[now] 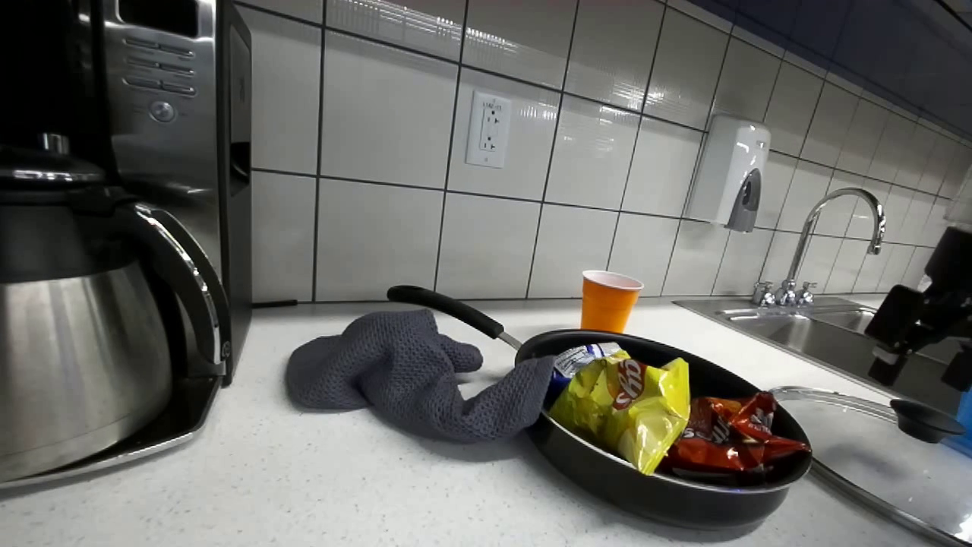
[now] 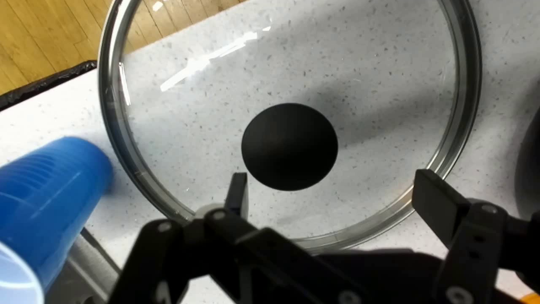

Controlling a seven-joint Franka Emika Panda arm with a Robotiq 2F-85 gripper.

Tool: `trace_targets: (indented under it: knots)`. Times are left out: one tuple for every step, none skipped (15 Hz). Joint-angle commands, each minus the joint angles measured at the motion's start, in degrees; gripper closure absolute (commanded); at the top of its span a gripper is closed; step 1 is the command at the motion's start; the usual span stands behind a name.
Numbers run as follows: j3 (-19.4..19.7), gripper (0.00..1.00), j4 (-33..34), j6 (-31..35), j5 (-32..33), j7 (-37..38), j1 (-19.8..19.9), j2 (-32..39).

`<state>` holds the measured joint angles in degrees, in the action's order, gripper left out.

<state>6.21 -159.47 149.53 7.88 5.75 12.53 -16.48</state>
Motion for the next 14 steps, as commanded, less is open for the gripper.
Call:
trace_targets:
  knots:
    - [0.2, 0.0, 0.0, 1.7, 0.5, 2.1, 1.1, 2.5]
    - [0.5, 0.0, 0.0, 1.7, 0.4, 2.2, 1.1, 2.9]
    - [0.6, 0.0, 0.0, 1.7, 0.5, 2.4, 1.1, 3.3]
    - [0.7, 0.0, 0.1, 1.5, 0.7, 2.6, 1.2, 3.6]
    - [0.7, 0.0, 0.1, 1.5, 0.9, 2.9, 1.3, 3.9]
    - [0.9, 0.0, 0.1, 1.6, 1.0, 2.9, 1.3, 4.2]
    - [1.0, 0.0, 0.1, 1.4, 1.0, 3.0, 1.3, 4.5]
    - [1.1, 0.0, 0.1, 1.4, 0.9, 3.0, 1.3, 4.7]
    - [1.2, 0.0, 0.1, 1.4, 0.9, 3.1, 1.3, 4.8]
    - [1.3, 0.0, 0.1, 1.4, 0.9, 3.1, 1.3, 5.0]
    - [1.4, 0.0, 0.1, 1.3, 1.0, 3.3, 1.4, 5.2]
    - [1.5, 0.0, 0.1, 1.3, 1.1, 3.4, 1.4, 5.3]
    - [1.6, 0.0, 0.1, 1.4, 1.1, 3.4, 1.4, 5.4]
    - [1.7, 0.0, 0.1, 1.5, 1.2, 3.5, 1.5, 5.4]
